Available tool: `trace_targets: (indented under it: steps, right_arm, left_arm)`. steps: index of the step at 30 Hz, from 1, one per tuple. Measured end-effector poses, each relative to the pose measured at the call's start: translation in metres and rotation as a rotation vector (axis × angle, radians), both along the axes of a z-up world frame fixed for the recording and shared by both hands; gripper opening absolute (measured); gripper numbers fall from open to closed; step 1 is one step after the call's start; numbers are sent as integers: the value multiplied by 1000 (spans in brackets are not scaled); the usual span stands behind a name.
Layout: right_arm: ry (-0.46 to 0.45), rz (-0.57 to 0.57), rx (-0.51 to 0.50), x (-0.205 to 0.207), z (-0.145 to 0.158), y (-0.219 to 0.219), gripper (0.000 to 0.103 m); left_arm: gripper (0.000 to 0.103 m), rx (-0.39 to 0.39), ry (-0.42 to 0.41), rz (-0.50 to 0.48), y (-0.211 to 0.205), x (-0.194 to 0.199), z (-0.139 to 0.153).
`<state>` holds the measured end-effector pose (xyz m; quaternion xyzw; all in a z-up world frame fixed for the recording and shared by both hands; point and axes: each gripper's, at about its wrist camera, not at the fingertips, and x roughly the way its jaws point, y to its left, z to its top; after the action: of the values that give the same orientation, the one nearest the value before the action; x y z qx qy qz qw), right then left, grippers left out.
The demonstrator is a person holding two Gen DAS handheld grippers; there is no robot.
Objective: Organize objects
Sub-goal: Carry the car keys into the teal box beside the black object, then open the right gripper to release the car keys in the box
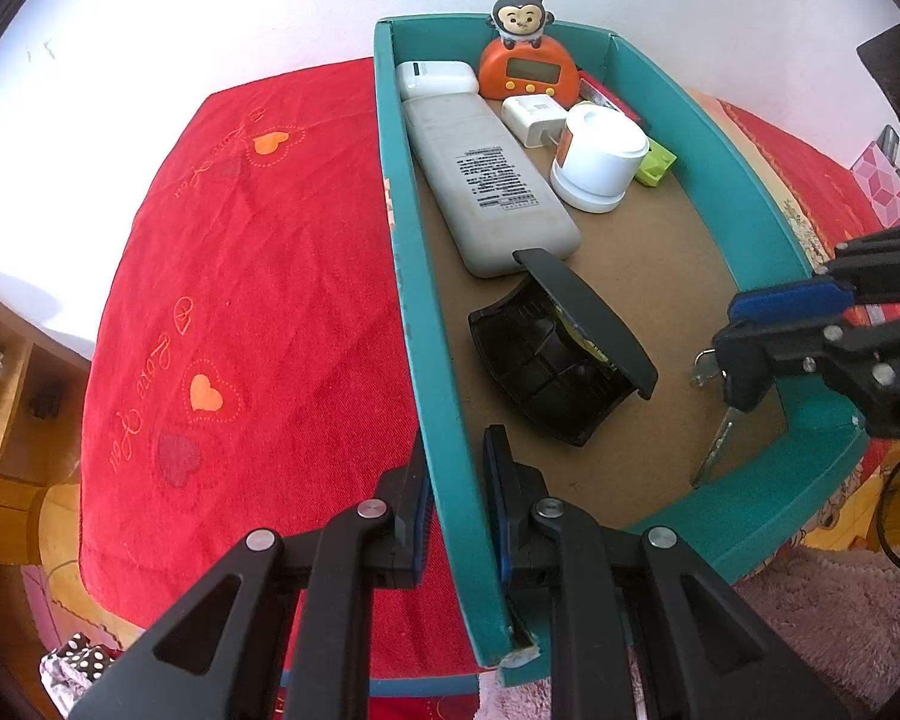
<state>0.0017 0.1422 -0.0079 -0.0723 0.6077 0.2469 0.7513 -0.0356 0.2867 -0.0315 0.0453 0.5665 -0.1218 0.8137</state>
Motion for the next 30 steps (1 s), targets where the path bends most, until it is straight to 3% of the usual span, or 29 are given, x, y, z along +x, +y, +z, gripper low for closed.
trace_targets:
  steps: [2,8,17,25,27,30]
  right_arm:
    - [4,-19,-7,2,-1,-4,35]
    - [44,-6,-21,2,0,-10,36]
    - [74,51,-187,-2,-13,16,36]
    - [139,39,-104,3,-15,21,38]
    - [140,23,-58,5,-13,19,38]
    - [169,-12,111,12,-8,11,38]
  left_arm:
    - [15,1,0,0,0,0,0]
    - [15,2,0,-1,0,1,0]
    - [15,1,0,0,1,1,0]
    - [15,0,0,0,1,1,0]
    - [15,0,0,0,1,1,0]
    - [15,2,1,-2,1,1,0]
